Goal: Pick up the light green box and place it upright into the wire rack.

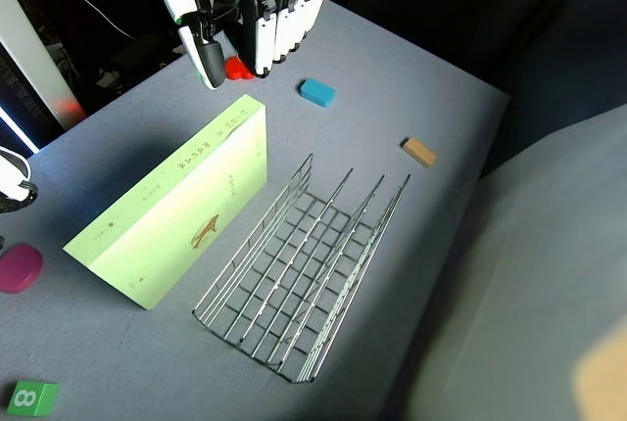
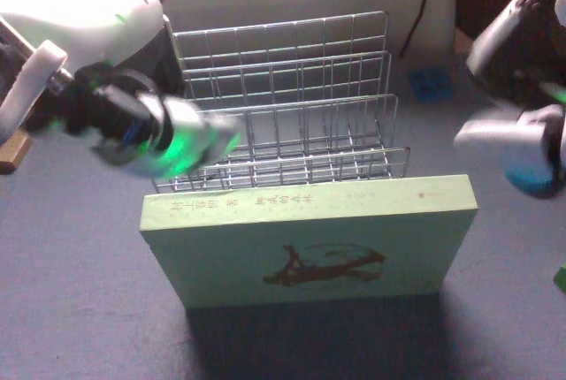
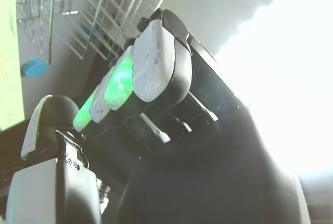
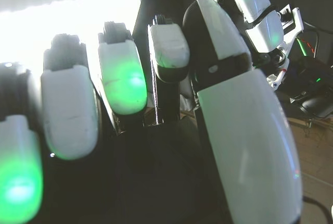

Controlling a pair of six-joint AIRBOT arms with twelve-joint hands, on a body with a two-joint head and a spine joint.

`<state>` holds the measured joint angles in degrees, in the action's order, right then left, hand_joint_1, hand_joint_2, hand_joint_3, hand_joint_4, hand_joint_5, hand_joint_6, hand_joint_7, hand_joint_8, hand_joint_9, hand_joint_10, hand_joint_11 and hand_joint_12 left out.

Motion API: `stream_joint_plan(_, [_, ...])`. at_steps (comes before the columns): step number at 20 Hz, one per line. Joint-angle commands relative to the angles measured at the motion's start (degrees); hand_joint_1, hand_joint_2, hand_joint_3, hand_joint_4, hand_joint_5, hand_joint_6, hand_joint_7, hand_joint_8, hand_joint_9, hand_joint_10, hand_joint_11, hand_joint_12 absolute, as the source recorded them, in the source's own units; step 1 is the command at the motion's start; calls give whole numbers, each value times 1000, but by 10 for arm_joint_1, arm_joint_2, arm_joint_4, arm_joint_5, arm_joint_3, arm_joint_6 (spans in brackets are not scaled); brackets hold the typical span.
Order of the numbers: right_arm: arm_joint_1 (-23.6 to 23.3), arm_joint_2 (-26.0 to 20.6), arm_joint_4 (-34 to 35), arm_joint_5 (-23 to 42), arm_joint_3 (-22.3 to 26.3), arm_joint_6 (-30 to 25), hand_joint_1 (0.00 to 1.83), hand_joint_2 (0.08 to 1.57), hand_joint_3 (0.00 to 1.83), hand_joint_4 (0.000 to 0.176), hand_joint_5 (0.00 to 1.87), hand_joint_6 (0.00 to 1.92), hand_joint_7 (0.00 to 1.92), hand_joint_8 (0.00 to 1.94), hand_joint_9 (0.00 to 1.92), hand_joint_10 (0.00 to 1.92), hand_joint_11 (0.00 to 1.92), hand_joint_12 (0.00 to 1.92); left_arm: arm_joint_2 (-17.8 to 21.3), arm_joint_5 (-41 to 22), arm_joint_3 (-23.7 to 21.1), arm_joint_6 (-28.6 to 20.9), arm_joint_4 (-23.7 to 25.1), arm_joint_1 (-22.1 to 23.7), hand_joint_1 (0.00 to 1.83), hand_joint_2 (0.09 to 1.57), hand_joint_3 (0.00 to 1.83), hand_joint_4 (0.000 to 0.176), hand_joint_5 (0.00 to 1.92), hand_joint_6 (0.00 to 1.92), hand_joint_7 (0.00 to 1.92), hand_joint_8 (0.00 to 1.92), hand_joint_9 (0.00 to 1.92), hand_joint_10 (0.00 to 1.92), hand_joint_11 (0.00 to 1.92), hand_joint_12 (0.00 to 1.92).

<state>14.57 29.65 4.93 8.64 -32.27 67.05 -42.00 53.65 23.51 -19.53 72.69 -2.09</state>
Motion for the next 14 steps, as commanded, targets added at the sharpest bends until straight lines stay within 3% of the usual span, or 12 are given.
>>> stream_joint_plan(1, [-7, 2, 1, 70, 2, -1, 59, 1084, 33, 40, 186, 6, 114, 1, 66, 2, 0, 590, -2, -4, -1, 1, 54, 5, 74, 1260, 15, 65, 207, 6, 231, 6, 184, 15, 0, 491])
stream_joint_plan(9, [-8, 2, 1, 55, 5, -1, 137, 1090, 4, 41, 164, 0, 99, 1, 54, 0, 0, 488, 0, -25, 20, 38, 62, 0, 72, 1268, 2, 63, 257, 0, 293, 8, 219, 6, 0, 540])
stream_joint_plan(11, [-18, 6, 1, 38, 7, -1, 233, 1058, 0, 42, 163, 0, 97, 0, 41, 1, 0, 480, 2, -29, 25, 39, 76, -6, 66, 1270, 1, 64, 252, 0, 292, 3, 219, 3, 0, 495])
stream_joint_plan(14, [-44, 15, 2, -2, 7, 1, 441, 1012, 0, 23, 215, 13, 121, 5, 58, 6, 0, 520, 7, -39, 31, 46, 93, -15, 91, 1247, 0, 64, 253, 0, 287, 0, 216, 1, 0, 483])
